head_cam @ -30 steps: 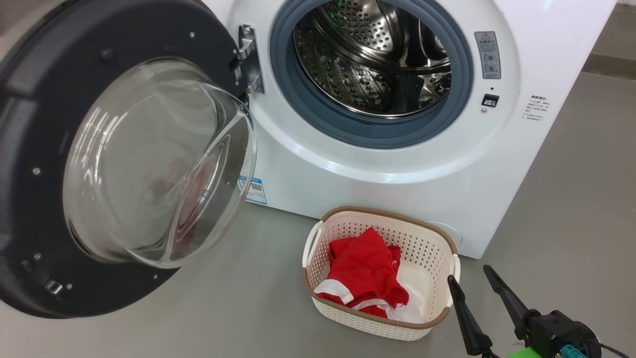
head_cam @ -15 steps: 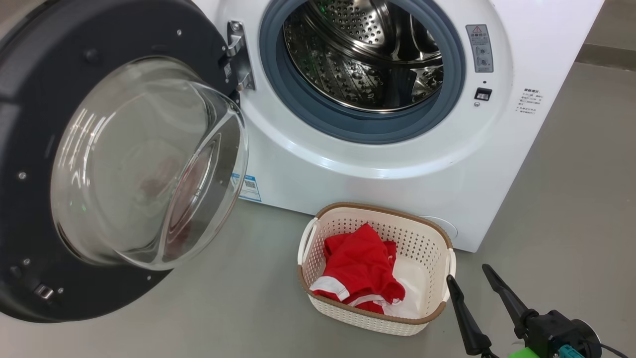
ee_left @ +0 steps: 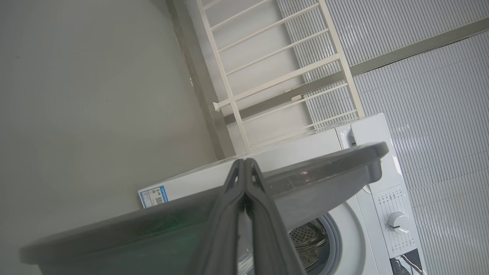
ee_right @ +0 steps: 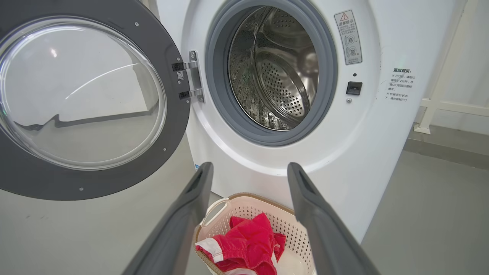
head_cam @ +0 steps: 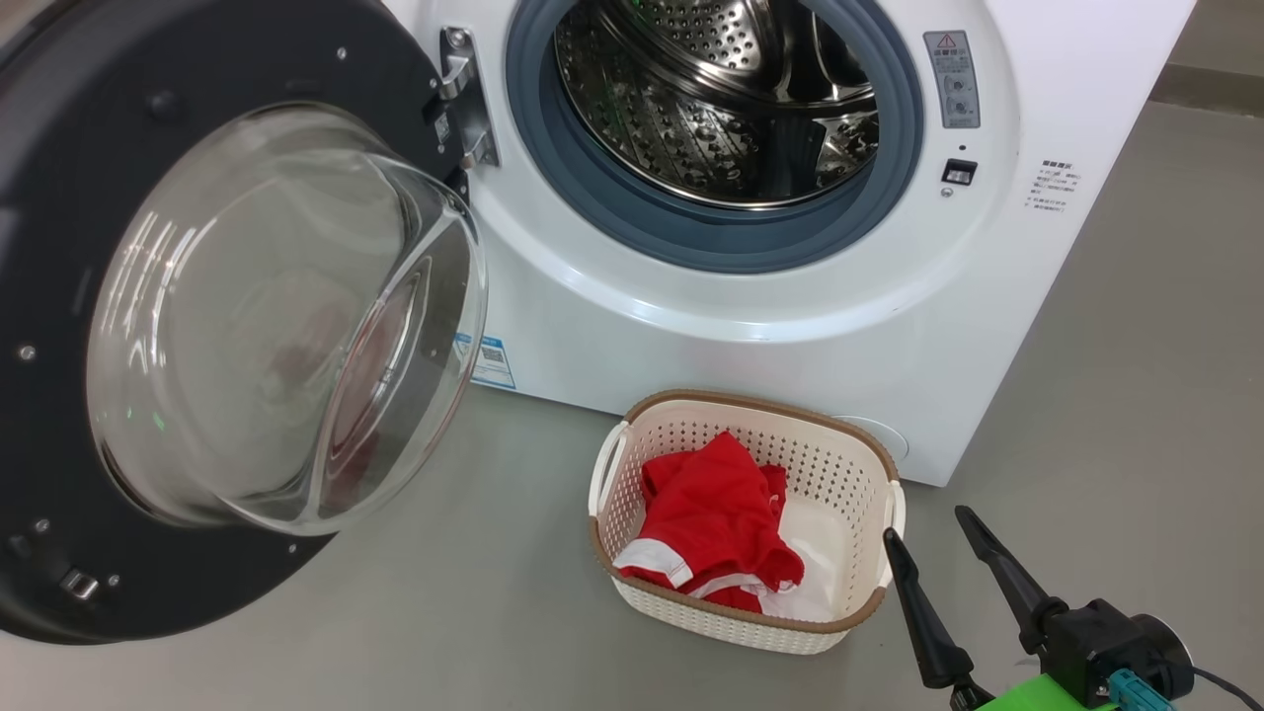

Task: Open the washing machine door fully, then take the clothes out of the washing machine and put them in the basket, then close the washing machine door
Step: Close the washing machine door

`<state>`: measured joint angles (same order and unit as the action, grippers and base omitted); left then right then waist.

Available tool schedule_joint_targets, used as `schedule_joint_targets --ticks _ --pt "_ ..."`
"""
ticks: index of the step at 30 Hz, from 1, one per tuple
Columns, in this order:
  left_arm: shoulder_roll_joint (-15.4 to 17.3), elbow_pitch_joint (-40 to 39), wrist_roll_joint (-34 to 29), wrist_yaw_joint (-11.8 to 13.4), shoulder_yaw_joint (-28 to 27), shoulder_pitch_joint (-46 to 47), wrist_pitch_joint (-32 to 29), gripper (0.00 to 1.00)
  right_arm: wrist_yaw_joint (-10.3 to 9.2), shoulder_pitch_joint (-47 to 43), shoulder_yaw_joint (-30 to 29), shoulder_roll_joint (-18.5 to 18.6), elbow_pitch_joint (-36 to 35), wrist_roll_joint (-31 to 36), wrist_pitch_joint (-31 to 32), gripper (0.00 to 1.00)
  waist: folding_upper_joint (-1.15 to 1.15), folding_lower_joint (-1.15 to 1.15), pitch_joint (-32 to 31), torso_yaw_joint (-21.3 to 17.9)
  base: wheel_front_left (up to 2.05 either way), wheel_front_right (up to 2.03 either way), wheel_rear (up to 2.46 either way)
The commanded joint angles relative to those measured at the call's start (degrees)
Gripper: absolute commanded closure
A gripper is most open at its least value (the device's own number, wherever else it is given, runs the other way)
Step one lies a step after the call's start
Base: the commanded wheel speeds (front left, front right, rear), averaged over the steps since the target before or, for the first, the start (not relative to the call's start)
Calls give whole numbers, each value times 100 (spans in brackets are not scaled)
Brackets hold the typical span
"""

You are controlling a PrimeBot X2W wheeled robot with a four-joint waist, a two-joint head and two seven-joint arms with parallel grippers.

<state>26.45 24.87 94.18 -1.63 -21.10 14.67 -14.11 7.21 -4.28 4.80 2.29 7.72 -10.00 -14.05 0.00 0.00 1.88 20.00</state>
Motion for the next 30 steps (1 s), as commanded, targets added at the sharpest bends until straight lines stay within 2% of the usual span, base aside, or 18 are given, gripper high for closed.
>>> schedule_joint_targets --ticks 1,8,30 --pt "303 -106 -9 -101 -162 253 -100 100 28 217 147 59 -154 43 -1 0 0 0 21 -15 0 0 0" --pt "284 -276 187 -234 -122 73 -536 100 28 223 94 59 -175 89 -5 0 0 0 81 -17 0 0 0" --pt "89 -1363 942 -235 -180 -826 -1723 100 28 274 102 59 -118 55 -33 0 0 0 49 -27 0 0 0"
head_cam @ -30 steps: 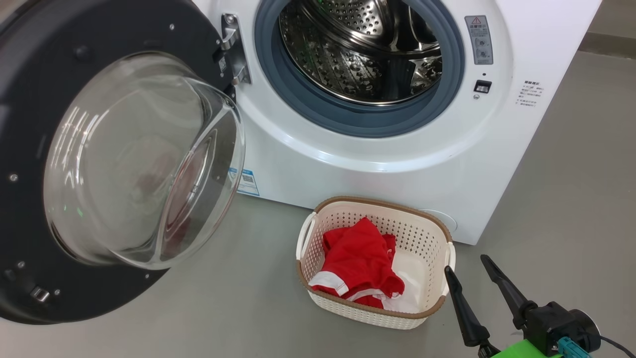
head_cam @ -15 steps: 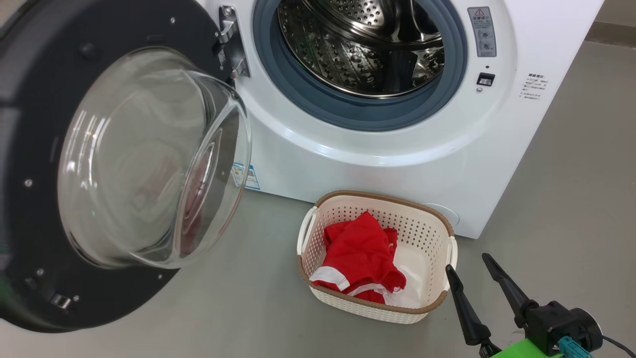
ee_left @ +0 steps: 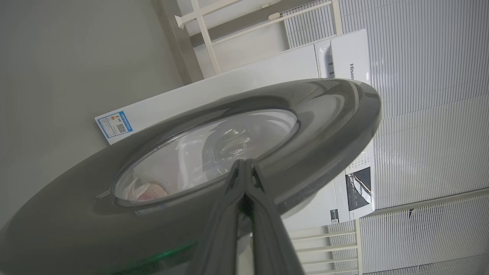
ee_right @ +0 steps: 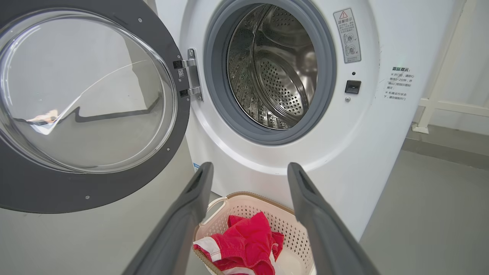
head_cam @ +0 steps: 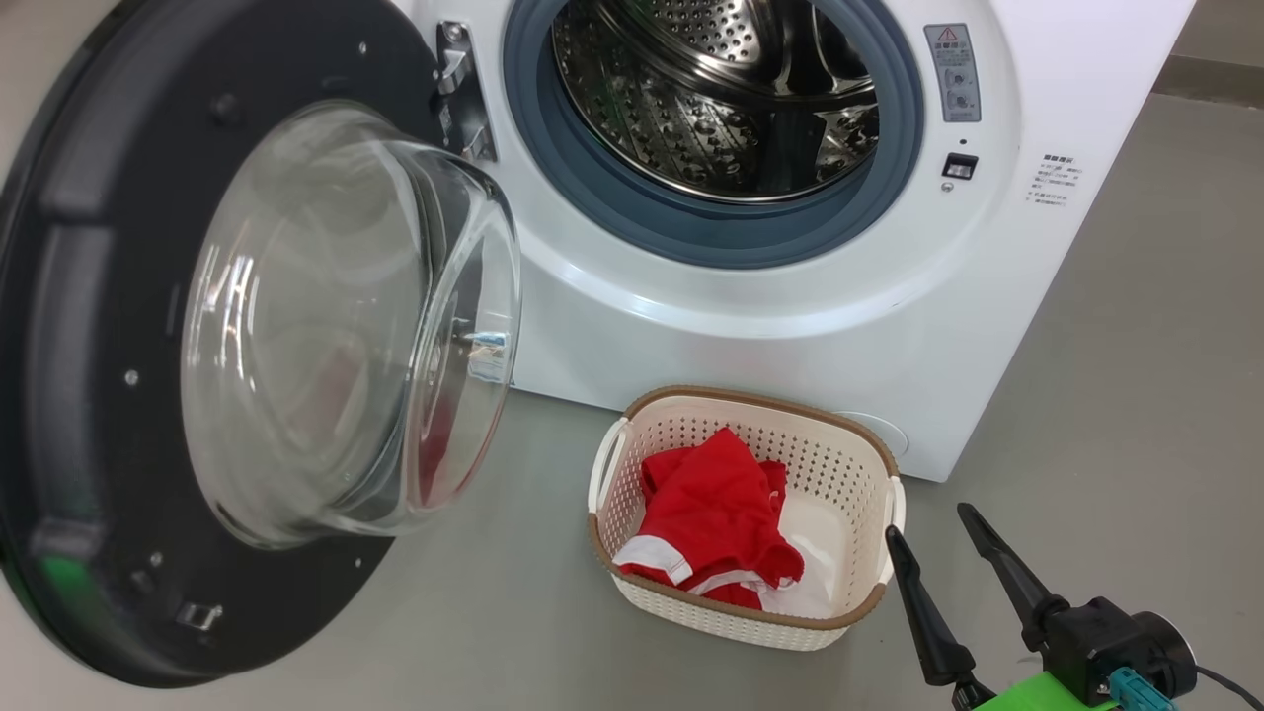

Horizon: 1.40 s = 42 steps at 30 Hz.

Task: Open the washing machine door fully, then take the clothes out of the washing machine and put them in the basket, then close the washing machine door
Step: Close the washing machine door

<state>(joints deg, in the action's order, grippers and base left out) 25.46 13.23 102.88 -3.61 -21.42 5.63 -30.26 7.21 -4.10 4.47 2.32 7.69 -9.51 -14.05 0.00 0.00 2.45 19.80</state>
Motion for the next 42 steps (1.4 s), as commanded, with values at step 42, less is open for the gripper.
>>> schedule_joint_targets --ticks 42 --pt "-670 -1583 389 -195 328 -733 -814 100 28 344 176 55 -25 -184 -94 0 0 0 -18 -340 0 0 0"
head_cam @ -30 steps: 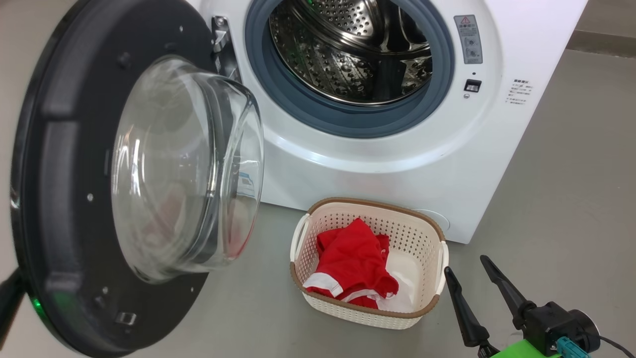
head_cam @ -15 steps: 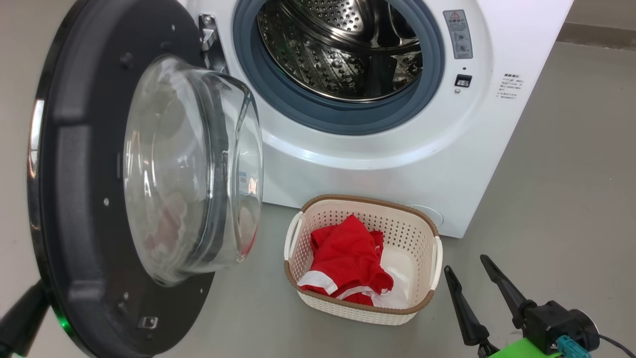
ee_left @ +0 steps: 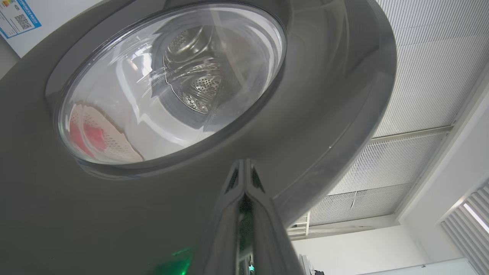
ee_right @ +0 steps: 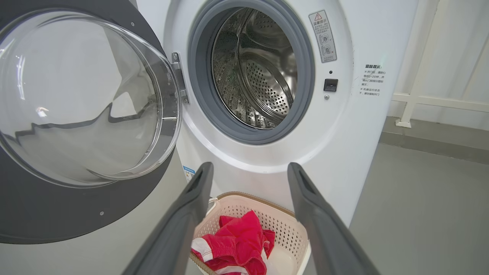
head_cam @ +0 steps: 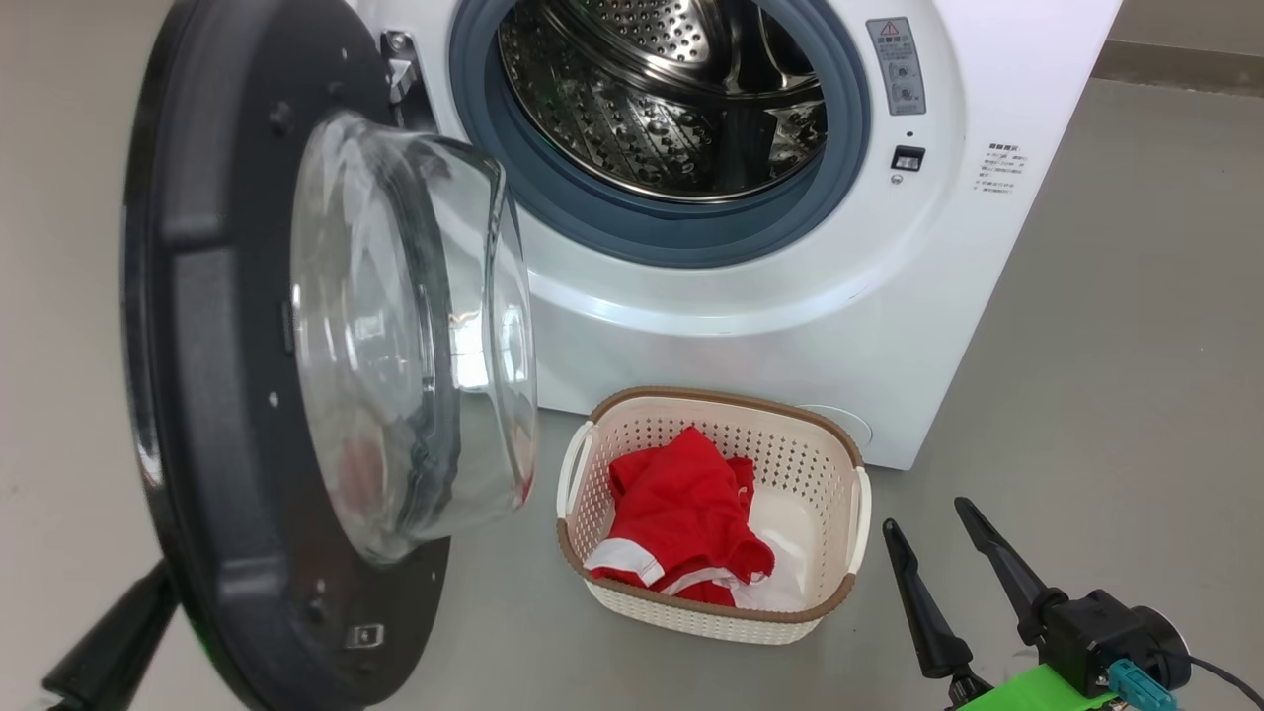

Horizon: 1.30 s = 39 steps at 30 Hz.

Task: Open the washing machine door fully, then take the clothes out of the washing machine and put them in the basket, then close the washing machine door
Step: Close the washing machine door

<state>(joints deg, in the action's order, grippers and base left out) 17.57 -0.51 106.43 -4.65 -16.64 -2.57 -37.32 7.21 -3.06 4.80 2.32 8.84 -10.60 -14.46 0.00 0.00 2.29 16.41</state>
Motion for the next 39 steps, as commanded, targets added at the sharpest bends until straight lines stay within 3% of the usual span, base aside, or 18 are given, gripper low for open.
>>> schedule_joint_targets --ticks 1,13,22,23,24,26,27,32,39 --pt "97 -244 12 -85 -122 71 -105 100 28 240 142 55 -142 -77 -52 0 0 0 -4 -7 0 0 0" --pt "-88 -463 -26 -84 -79 18 -28 100 28 265 119 55 -146 -91 -53 0 0 0 -1 -60 0 0 0" --pt "-287 -631 -69 -192 -485 -51 346 100 28 238 87 55 -168 -109 -53 0 0 0 0 -35 0 0 0" --pt "-316 -641 -77 -204 -541 -67 393 87 28 231 82 55 -172 -111 -53 0 0 0 -2 -26 0 0 0" --pt "-350 -642 -91 -214 -600 -77 455 57 28 225 78 55 -175 -114 -53 0 0 0 -2 -15 0 0 0" --pt "-406 -658 -162 -232 -673 -111 549 32 28 221 75 55 -176 -119 -53 0 0 0 -7 4 0 0 0" --pt "-440 -665 -223 -240 -714 -131 622 0 28 221 77 55 -175 -122 -53 0 0 0 -7 13 0 0 0" --pt "-603 -696 -786 -267 -859 -225 1109 0 28 223 87 55 -167 -145 -53 0 0 0 -18 54 0 0 0" --pt "-907 -887 -2159 -280 -1006 -175 2383 0 28 209 83 55 -162 -131 -53 0 0 0 -40 95 0 0 0"
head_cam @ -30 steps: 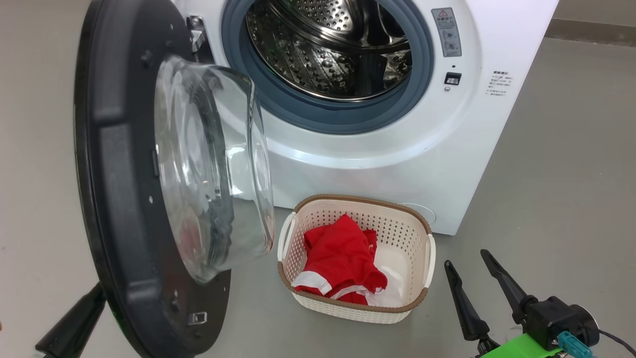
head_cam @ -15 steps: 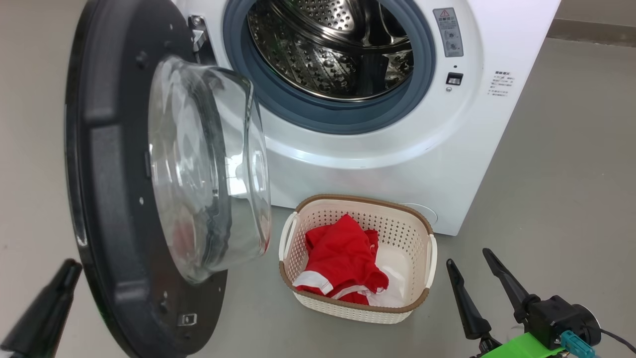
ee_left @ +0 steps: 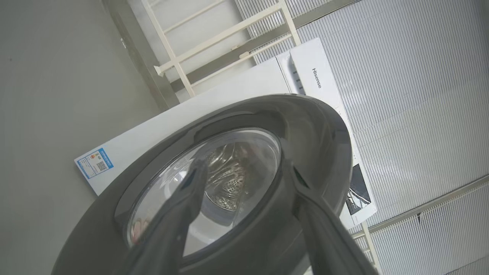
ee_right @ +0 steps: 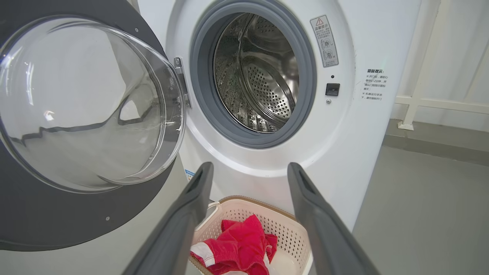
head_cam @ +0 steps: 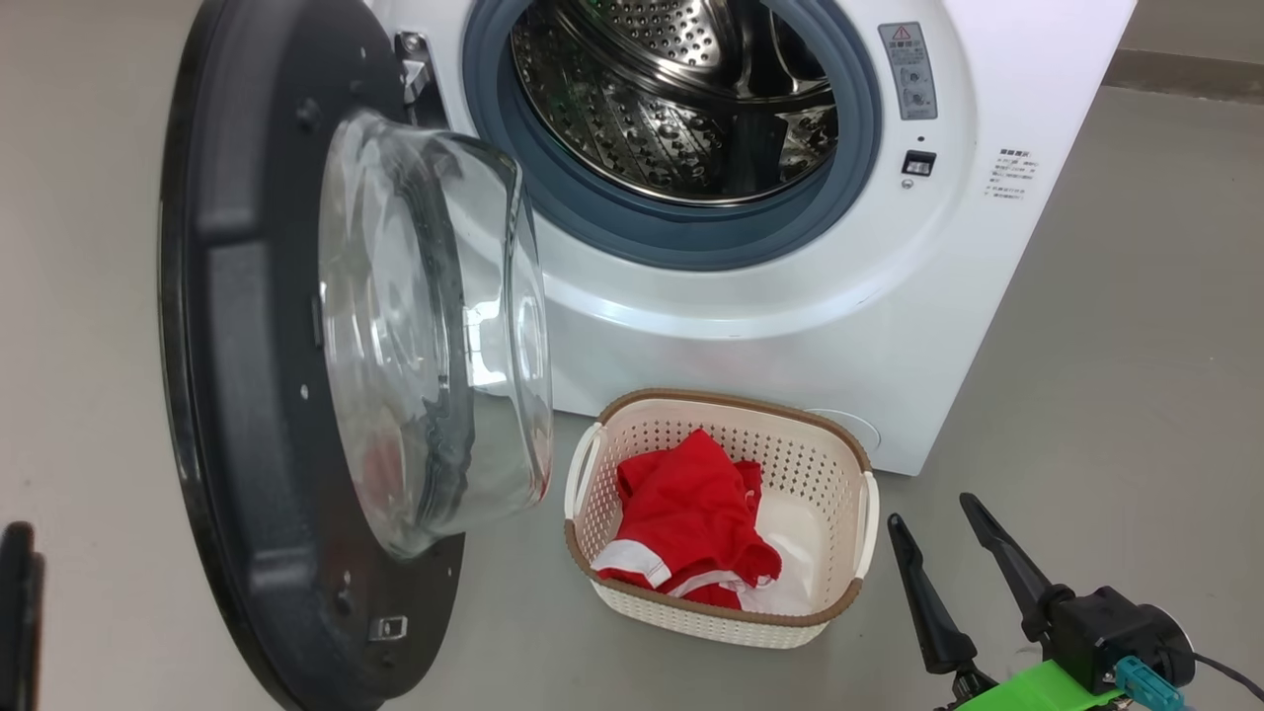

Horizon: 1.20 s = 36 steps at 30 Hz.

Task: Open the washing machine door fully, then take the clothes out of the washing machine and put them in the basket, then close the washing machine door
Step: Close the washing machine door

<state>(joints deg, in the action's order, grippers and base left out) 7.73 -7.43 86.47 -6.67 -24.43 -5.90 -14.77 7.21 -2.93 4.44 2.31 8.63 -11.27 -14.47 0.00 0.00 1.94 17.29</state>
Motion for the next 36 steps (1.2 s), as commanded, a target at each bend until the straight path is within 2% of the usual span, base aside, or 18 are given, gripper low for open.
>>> schedule_joint_targets --ticks 1,3,5,8,9,13,14,17,20,24,36 --pt "94 -264 -453 -79 -191 164 294 0 28 194 115 56 -142 -57 -52 0 0 0 -9 11 0 0 0" --pt "38 -385 -893 -79 -151 217 652 0 28 185 108 56 -139 -55 -52 0 0 0 -29 19 0 0 0" --pt "189 -439 -1708 -74 -11 157 914 0 28 179 114 56 -136 -53 -52 0 0 0 -51 12 0 0 0" --pt "274 -551 -2701 71 225 153 1259 0 28 171 129 56 -139 -44 -52 0 0 0 -94 -12 0 0 0" --pt "274 -551 -2701 71 225 153 1259 0 28 171 129 56 -139 -44 -52 0 0 0 -94 -12 0 0 0" --pt "446 -634 -4201 446 678 65 1576 0 28 144 135 56 -145 -32 -52 0 0 0 -145 -44 0 0 0" --pt "473 -614 -4798 662 891 18 1686 0 28 121 138 56 -142 -35 -52 0 0 0 -177 -63 0 0 0" --pt "475 -537 -5443 952 1117 -86 1789 0 28 77 139 56 -135 -33 -52 0 0 0 -217 -89 0 0 0" --pt "493 -451 -5866 1185 1220 -203 1837 0 28 20 137 56 -127 -34 -52 0 0 0 -257 -101 0 0 0" --pt "558 -354 -6261 1378 1323 -349 1844 0 28 -42 129 56 -102 -11 -52 0 0 0 -292 -100 0 0 0" --pt "620 -311 -6703 1603 1506 -574 1845 0 28 -139 140 56 -58 -2 -52 0 0 0 -359 -9 0 0 0"
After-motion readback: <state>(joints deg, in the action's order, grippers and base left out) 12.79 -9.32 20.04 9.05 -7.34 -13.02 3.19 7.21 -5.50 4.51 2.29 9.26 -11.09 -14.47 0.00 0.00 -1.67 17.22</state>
